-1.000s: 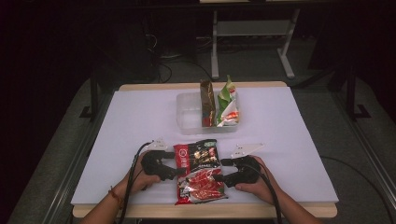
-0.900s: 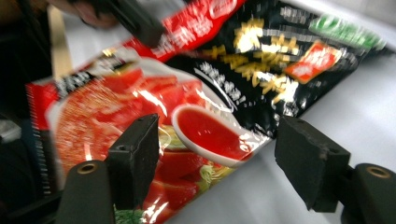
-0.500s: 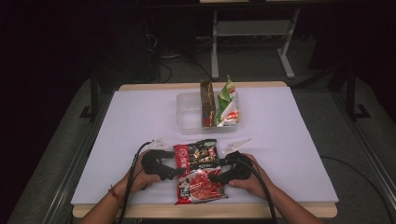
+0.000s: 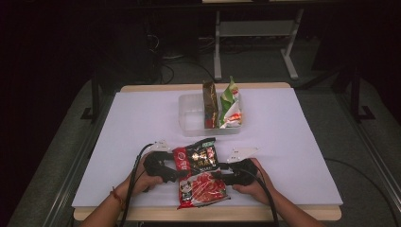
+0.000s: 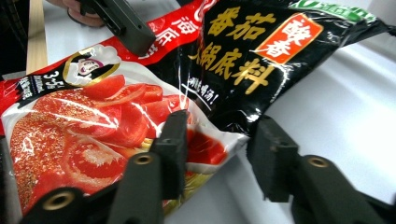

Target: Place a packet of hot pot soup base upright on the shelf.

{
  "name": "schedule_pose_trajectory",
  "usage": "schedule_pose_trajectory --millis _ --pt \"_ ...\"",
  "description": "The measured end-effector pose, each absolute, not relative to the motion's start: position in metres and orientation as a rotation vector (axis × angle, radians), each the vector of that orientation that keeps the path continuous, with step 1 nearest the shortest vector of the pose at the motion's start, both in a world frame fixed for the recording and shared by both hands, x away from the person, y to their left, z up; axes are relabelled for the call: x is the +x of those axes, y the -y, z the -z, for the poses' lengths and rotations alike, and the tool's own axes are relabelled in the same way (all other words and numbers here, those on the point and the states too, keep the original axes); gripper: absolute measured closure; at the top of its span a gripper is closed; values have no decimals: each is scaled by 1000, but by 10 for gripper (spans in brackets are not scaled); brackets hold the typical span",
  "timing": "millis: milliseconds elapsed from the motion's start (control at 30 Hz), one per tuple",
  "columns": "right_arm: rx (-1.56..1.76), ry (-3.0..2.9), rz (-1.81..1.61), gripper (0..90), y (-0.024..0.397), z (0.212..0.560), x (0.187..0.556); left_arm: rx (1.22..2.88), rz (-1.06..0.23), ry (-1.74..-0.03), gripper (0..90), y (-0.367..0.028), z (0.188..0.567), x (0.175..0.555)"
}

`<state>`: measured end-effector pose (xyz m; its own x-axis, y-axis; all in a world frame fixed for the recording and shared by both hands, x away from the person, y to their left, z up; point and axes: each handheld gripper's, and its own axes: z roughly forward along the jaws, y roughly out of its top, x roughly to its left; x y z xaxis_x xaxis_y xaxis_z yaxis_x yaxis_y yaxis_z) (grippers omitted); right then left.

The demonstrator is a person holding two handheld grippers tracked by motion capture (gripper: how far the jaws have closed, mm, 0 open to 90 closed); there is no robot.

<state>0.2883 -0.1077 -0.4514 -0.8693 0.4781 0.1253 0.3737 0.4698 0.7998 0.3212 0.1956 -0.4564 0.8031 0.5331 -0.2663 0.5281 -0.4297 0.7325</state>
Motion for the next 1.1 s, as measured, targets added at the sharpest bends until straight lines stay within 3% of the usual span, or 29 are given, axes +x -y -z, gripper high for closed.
schedule_pose_trajectory --millis 233,600,667,733,933,1000,1100 --pt "722 -2507 -1409 701 109 450 279 2093 -1 -787 78 -197 457 321" --pt "616 -2429 -1457 740 110 444 268 2033 96 -779 65 -196 456 324" --pt "612 -2423 -1465 740 110 444 267 2032 99 -730 138 -191 451 321" --pt "600 -2410 -1471 738 110 442 267 2016 85 -724 145 -189 445 318" --pt "582 -2378 -1504 766 114 436 266 1926 77 -616 408 -188 428 310" --pt "596 -2361 -1521 771 117 433 268 1876 84 -594 569 -189 418 308" --pt "608 -2343 -1537 735 120 428 271 1873 45 -586 662 -188 409 306"
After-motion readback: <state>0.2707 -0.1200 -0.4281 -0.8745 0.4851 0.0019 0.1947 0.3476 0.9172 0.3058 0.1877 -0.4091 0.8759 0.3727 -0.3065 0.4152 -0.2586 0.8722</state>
